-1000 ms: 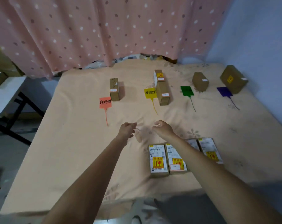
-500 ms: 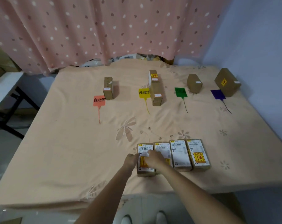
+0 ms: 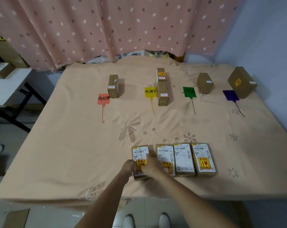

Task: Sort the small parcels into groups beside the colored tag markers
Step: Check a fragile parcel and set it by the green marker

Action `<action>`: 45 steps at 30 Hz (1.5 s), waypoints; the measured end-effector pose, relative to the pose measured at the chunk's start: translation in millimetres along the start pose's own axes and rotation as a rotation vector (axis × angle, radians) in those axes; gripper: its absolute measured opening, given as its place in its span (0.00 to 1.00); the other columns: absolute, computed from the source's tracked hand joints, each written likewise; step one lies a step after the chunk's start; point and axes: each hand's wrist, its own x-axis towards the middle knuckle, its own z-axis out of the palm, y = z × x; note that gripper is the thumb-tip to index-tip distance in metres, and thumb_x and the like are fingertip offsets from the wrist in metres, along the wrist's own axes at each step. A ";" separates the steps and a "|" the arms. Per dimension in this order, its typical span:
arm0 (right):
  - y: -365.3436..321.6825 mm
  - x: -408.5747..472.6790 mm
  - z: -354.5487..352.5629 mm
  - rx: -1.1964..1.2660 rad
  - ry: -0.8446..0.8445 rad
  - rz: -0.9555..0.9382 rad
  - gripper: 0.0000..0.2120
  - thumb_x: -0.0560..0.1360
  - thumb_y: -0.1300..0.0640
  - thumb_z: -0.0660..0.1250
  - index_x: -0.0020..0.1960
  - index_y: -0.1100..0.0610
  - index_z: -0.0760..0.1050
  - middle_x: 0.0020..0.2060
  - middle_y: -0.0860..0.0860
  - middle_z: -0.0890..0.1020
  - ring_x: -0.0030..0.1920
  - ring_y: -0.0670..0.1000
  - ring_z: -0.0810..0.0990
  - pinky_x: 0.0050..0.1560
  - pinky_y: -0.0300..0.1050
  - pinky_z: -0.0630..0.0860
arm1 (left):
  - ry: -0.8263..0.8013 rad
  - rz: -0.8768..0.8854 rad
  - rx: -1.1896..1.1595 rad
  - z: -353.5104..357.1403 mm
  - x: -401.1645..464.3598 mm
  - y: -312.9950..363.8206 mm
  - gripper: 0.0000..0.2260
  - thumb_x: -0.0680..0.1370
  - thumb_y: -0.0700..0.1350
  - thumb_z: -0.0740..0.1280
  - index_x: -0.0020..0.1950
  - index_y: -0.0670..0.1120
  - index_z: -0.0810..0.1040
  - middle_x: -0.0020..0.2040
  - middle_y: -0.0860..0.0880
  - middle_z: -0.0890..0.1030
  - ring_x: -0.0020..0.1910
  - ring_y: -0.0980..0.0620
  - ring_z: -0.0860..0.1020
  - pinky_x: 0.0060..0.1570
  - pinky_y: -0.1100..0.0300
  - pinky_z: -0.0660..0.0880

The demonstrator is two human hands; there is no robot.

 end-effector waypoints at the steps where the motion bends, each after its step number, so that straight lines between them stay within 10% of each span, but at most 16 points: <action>1: -0.1 0.5 2.2 -0.004 0.005 0.009 0.24 0.75 0.49 0.65 0.68 0.55 0.66 0.60 0.54 0.78 0.59 0.56 0.79 0.57 0.50 0.77 | -0.009 0.005 -0.023 -2.4 -2.6 -1.5 0.11 0.64 0.49 0.58 0.41 0.45 0.73 0.40 0.47 0.76 0.40 0.48 0.72 0.37 0.58 0.64; 7: -14.4 -2.3 -4.8 0.334 0.166 0.065 0.33 0.67 0.33 0.69 0.63 0.52 0.68 0.54 0.48 0.78 0.56 0.53 0.79 0.52 0.46 0.75 | 0.015 0.229 -0.217 -27.6 -20.1 19.0 0.05 0.77 0.39 0.61 0.42 0.43 0.74 0.34 0.45 0.76 0.32 0.48 0.75 0.34 0.58 0.70; 15: -37.3 -16.1 -54.1 1.064 0.101 -0.086 0.30 0.67 0.49 0.78 0.66 0.51 0.71 0.54 0.54 0.83 0.49 0.53 0.85 0.44 0.45 0.82 | -0.187 0.445 -0.333 -67.6 -53.0 79.1 0.15 0.68 0.41 0.75 0.47 0.45 0.71 0.46 0.45 0.79 0.45 0.47 0.80 0.51 0.53 0.73; 21: -61.4 -51.9 -101.7 1.050 0.016 -0.348 0.25 0.68 0.49 0.73 0.64 0.48 0.73 0.51 0.53 0.86 0.52 0.55 0.85 0.53 0.50 0.81 | -0.489 0.448 -0.290 -78.9 -82.5 110.3 0.39 0.61 0.55 0.80 0.68 0.50 0.69 0.57 0.46 0.82 0.56 0.46 0.80 0.55 0.52 0.76; 31: -76.6 -66.3 -107.8 1.048 0.044 -0.405 0.20 0.69 0.49 0.69 0.61 0.45 0.73 0.48 0.50 0.85 0.51 0.52 0.85 0.53 0.48 0.81 | -0.446 0.539 -0.296 -81.7 -94.7 120.4 0.50 0.55 0.60 0.81 0.73 0.49 0.65 0.65 0.43 0.77 0.60 0.45 0.78 0.56 0.52 0.75; 45: -8.1 -48.3 -150.3 1.115 0.251 -0.179 0.19 0.72 0.45 0.71 0.61 0.49 0.76 0.52 0.53 0.85 0.54 0.56 0.84 0.57 0.57 0.78 | -0.572 0.425 -0.225 12.3 -52.7 150.7 0.34 0.67 0.56 0.75 0.69 0.45 0.72 0.63 0.41 0.79 0.57 0.44 0.78 0.47 0.55 0.77</action>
